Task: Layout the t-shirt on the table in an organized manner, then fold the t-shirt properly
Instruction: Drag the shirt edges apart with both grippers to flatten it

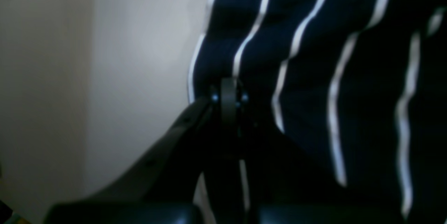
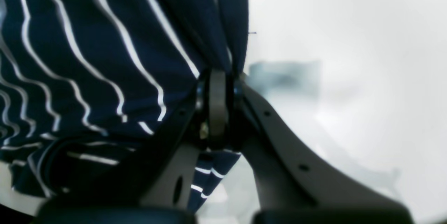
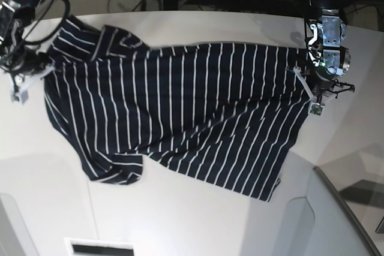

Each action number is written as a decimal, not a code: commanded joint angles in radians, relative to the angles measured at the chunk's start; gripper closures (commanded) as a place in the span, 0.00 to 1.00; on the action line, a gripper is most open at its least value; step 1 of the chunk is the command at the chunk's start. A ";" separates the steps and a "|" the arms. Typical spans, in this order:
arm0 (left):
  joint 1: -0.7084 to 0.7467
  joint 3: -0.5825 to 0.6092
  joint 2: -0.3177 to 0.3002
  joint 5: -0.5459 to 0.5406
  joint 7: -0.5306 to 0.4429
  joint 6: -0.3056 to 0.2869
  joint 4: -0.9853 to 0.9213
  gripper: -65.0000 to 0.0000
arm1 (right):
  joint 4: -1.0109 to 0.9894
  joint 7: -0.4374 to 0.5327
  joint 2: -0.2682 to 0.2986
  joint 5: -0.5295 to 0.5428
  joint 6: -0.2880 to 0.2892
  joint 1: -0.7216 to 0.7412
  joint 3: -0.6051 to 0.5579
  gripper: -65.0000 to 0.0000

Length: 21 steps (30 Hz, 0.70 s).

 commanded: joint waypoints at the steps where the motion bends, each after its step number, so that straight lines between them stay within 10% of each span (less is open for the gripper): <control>1: 0.019 0.000 -0.002 0.009 0.084 -0.020 -0.012 1.00 | 0.048 0.007 0.012 0.007 0.000 0.003 0.007 1.00; 21: 0.091 0.004 0.047 0.000 0.251 -0.020 0.476 1.00 | 0.457 -0.180 -0.069 0.007 -0.023 -0.068 0.018 0.99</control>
